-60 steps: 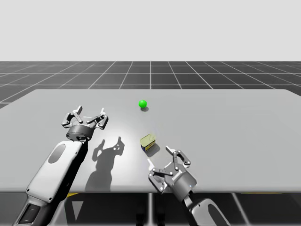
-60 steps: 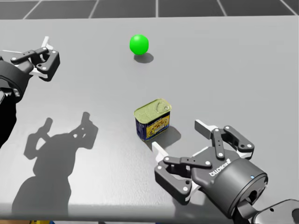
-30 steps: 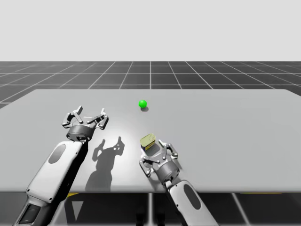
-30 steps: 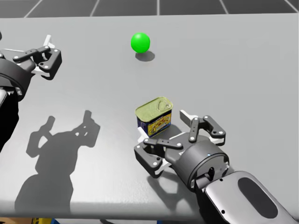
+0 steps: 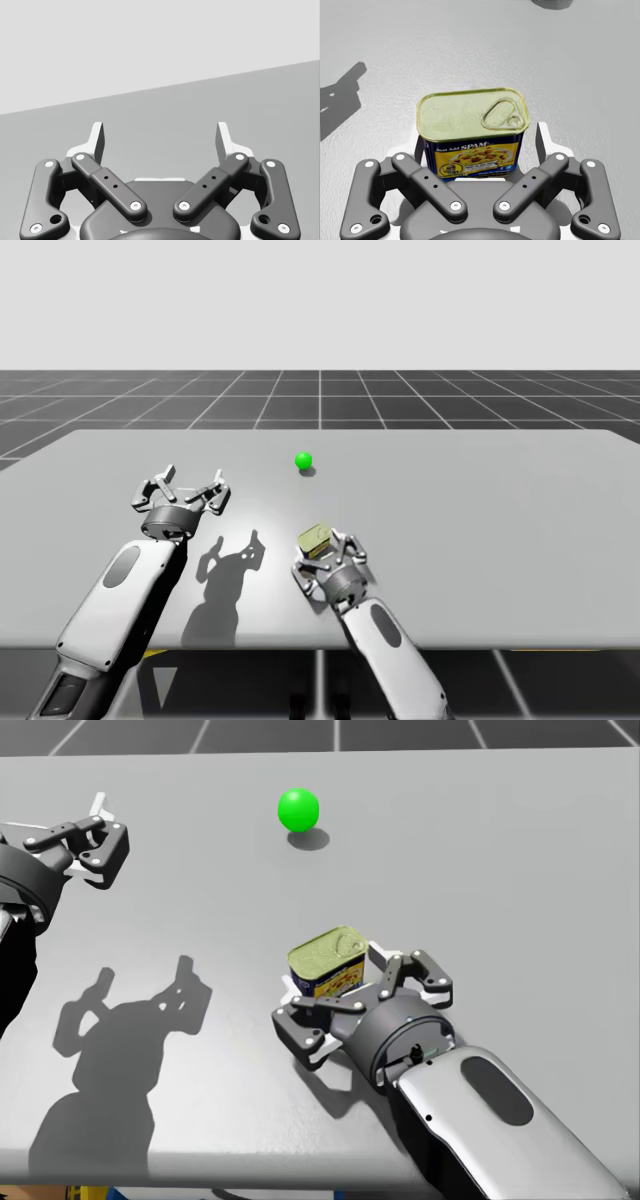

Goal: Watch the red light. When it turns green, pick up the object.

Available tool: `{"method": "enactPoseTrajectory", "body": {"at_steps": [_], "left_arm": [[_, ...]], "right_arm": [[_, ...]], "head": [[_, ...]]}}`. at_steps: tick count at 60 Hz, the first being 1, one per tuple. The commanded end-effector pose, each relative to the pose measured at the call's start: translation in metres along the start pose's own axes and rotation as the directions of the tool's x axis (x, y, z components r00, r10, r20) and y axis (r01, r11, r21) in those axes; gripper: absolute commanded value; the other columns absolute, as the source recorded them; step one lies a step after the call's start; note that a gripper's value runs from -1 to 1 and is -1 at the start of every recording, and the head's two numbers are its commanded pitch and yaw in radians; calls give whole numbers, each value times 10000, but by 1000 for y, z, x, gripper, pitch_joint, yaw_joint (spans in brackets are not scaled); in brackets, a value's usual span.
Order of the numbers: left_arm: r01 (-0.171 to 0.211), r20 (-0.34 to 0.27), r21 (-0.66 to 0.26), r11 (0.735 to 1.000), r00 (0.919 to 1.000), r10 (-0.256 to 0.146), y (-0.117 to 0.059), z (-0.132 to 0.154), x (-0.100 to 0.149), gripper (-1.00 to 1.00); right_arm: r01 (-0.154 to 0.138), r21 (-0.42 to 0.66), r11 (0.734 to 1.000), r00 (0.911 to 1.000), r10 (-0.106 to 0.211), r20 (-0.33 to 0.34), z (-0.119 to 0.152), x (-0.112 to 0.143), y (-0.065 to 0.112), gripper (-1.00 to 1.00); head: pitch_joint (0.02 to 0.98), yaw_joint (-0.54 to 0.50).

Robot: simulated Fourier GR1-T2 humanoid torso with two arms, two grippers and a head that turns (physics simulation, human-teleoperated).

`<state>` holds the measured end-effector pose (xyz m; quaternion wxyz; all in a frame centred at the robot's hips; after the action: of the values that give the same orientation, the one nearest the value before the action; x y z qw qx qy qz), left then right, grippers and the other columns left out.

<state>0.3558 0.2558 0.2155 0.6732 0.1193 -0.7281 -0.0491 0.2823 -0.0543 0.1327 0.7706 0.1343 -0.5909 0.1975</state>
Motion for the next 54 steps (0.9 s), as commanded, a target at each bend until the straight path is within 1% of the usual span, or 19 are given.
{"method": "enactPoseTrajectory", "body": {"at_steps": [1,4,8,10,12,15,16,17,18,19,20,22,25,28,30,34,38,39,54], "left_arm": [[2,3,-16,10000,10000,-2,-1,0,0,-1000],[6,-1,-23,10000,10000,-6,-1,0,0,-1000],[13,-3,-34,10000,10000,-13,-1,0,0,-1000],[19,-4,-36,10000,10000,-19,-2,0,0,-1000],[25,-7,-40,10000,10000,-25,-2,0,-1,-1000],[34,-11,-44,10000,10000,-34,-2,0,-1,-1000],[39,-11,-46,10000,10000,-39,-2,0,-1,-1000],[43,-9,-48,10000,10000,-43,-2,0,-1,-1000],[44,-8,-51,10000,10000,-44,-2,0,-1,-1000],[46,-6,-53,10000,10000,-46,-2,0,-1,-1000],[48,-6,-54,10000,10000,-48,-2,0,-1,-1000],[54,-10,-60,10000,10000,-54,-3,0,-1,-1000],[64,-12,-69,10000,10000,-64,-3,0,-1,-1000],[85,-12,-76,9999,10000,-85,-4,0,-1,-1000],[95,-8,-79,9999,10000,-95,-4,0,-1,-1000],[107,2,-84,9999,9999,-107,-4,0,-1,-1000],[137,11,-86,9999,9999,-137,-5,0,-1,-1000],[152,17,-88,9998,9999,-152,-5,0,-2,-1000],[155,53,-103,9998,9999,-155,-5,1,-2,-1000]], "right_arm": [[-104,-5,9999,9999,104,4,-9,1,2,-1000],[-281,-70,9996,9996,282,93,-12,2,3,-1000],[-244,-56,9997,9996,245,126,-13,3,3,-1000],[-335,6,9994,9994,335,25,-13,3,4,-1000],[-334,48,9994,9994,334,-80,-13,3,3,-1000],[-514,299,9982,9980,524,-351,-12,2,3,-1000],[-514,151,9986,9982,518,-301,-12,1,3,-909],[-552,31,9985,9982,553,-217,-11,0,3,-367],[-568,-42,9984,9982,567,-203,-12,0,3,-65],[-628,-102,9980,9977,625,-253,-11,-1,2,893],[-594,-45,9982,9978,593,-302,-11,-1,2,1000],[-507,-121,9986,9980,502,-389,-11,-1,0,1000],[-615,-210,9979,9975,607,-373,-10,-1,0,1000],[-546,-208,9983,9978,537,-397,-9,0,-1,1000],[-606,-227,9979,9976,598,-347,-8,1,-2,1000],[-559,-235,9982,9979,552,-326,-7,2,-2,1000],[-547,-263,9982,9982,540,-265,-6,4,-3,1000],[-507,-285,9983,9985,500,-236,-5,4,-4,1000],[-431,-310,9986,9990,428,-108,-3,5,-6,1000]], "head": [[835,34],[835,34],[835,32],[834,31],[833,31],[833,29],[832,29],[832,28],[832,28],[832,27],[831,28],[830,27],[827,26],[816,24],[803,24],[765,24],[701,24],[669,23],[472,18]]}}
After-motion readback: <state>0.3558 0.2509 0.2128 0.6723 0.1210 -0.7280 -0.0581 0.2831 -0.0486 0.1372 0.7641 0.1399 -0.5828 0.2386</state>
